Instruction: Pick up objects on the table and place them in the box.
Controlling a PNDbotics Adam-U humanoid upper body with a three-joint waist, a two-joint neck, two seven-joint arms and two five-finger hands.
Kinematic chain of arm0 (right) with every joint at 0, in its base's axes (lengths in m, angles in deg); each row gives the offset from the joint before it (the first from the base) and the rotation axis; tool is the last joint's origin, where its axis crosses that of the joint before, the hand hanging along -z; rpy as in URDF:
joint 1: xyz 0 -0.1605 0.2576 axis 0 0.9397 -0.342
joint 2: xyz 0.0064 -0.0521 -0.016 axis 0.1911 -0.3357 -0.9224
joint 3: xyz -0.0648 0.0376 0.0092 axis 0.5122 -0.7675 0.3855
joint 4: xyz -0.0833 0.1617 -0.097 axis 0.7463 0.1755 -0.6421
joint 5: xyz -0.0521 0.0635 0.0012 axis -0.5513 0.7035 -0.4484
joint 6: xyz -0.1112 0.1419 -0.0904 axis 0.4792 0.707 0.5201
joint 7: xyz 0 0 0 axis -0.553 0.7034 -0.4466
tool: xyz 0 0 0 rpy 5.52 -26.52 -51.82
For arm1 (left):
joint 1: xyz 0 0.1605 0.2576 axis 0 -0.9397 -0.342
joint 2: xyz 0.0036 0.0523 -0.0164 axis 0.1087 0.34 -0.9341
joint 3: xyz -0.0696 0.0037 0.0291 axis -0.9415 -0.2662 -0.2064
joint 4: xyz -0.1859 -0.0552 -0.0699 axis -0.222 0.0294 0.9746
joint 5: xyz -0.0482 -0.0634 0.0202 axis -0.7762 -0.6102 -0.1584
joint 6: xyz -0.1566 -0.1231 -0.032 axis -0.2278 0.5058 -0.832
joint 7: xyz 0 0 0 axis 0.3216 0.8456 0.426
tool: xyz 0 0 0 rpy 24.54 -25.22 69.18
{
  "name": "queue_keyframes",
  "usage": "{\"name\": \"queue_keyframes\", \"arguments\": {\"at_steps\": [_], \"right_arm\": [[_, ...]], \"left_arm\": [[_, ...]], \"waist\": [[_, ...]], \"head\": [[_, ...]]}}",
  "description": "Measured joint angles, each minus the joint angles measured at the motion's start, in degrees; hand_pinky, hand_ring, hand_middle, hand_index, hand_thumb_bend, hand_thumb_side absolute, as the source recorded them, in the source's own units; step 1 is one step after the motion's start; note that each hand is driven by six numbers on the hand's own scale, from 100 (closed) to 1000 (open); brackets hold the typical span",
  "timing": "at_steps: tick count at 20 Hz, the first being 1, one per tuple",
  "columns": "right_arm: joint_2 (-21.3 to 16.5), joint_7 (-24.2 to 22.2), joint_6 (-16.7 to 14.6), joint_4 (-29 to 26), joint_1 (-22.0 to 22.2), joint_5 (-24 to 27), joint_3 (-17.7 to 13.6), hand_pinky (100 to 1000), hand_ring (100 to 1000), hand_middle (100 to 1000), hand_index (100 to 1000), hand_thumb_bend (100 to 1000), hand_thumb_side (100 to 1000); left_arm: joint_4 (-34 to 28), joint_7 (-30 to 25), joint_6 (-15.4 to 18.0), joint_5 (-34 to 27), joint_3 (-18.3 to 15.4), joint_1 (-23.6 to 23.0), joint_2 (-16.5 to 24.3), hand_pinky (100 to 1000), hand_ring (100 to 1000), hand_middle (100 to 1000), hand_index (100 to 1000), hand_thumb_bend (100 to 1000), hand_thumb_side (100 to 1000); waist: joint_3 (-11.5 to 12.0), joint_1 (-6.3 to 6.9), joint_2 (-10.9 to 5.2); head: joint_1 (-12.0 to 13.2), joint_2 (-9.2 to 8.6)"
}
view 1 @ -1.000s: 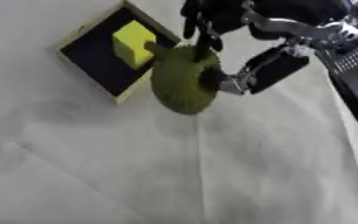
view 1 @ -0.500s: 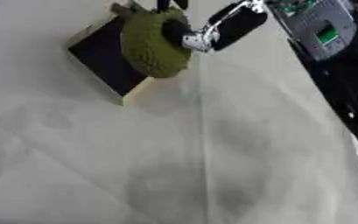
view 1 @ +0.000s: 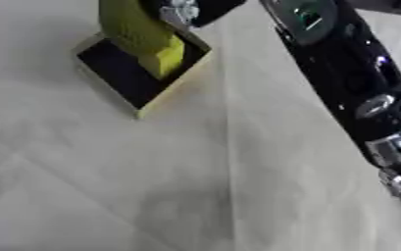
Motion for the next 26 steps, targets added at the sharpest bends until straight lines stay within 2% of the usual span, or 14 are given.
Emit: {"name": "queue_keyframes", "arguments": {"at_steps": [7, 16, 18, 19, 20, 22, 24, 26], "right_arm": [[3.99, 3.33, -1.51, 7.05, -1.52, -7.25, -2.65, 766, 642, 299, 553, 100, 198], [6.15, 7.0, -3.72, 13.58, -1.78, -18.48, -3.8, 768, 664, 315, 560, 100, 203], [6.38, 8.31, -4.47, 14.7, -1.78, -21.13, -4.04, 778, 691, 337, 577, 100, 206], [6.47, 8.93, -4.81, 15.15, -1.79, -22.32, -4.11, 800, 744, 423, 642, 100, 218], [6.48, 9.43, -5.14, 15.55, -1.79, -23.42, -4.11, 808, 765, 467, 671, 100, 223], [6.49, 9.93, -5.64, 16.13, -1.79, -25.35, -4.11, 858, 874, 694, 829, 100, 259], [6.49, 10.09, -5.83, 16.34, -1.79, -27.56, -4.11, 908, 943, 794, 918, 100, 285], [6.49, 10.08, -5.79, 16.33, -1.79, -30.05, -4.1, 956, 995, 838, 946, 100, 277]], "left_arm": [[0.0, -0.46, -0.46, -0.05, 0.26, 0.58, -0.02, 828, 638, 694, 798, 100, 672], [0.0, -1.06, -0.94, -0.08, 0.27, 1.3, -0.03, 828, 636, 694, 798, 100, 672], [0.0, -1.24, -1.04, -0.08, 0.27, 1.3, -0.03, 828, 636, 694, 798, 100, 672], [0.0, -1.33, -1.07, -0.08, 0.27, 1.3, -0.03, 828, 636, 694, 798, 100, 672], [0.0, -1.38, -1.08, -0.08, 0.27, 1.3, -0.03, 828, 636, 694, 798, 100, 672], [0.0, -1.5, -1.15, -0.08, 0.26, 1.3, -0.03, 828, 636, 694, 798, 100, 672], [0.0, -1.59, -1.22, -0.08, 0.26, 1.3, -0.03, 828, 636, 694, 798, 100, 672], [0.0, -1.63, -1.25, -0.08, 0.26, 1.3, -0.03, 828, 636, 695, 798, 100, 672]], "waist": [[1.4, -0.9, 1.04], [2.4, -1.54, 2.31], [2.4, -1.55, 2.45], [2.4, -1.56, 2.46], [2.39, -1.57, 2.46], [2.35, -1.57, 2.46], [2.3, -1.57, 2.46], [2.18, -1.56, 2.46]], "head": [[-1.23, -0.68], [-1.77, -1.53], [-1.78, -1.57], [-1.78, -1.59], [-1.78, -1.6], [-1.78, -1.63], [-1.77, -1.63], [-1.74, -1.63]]}}
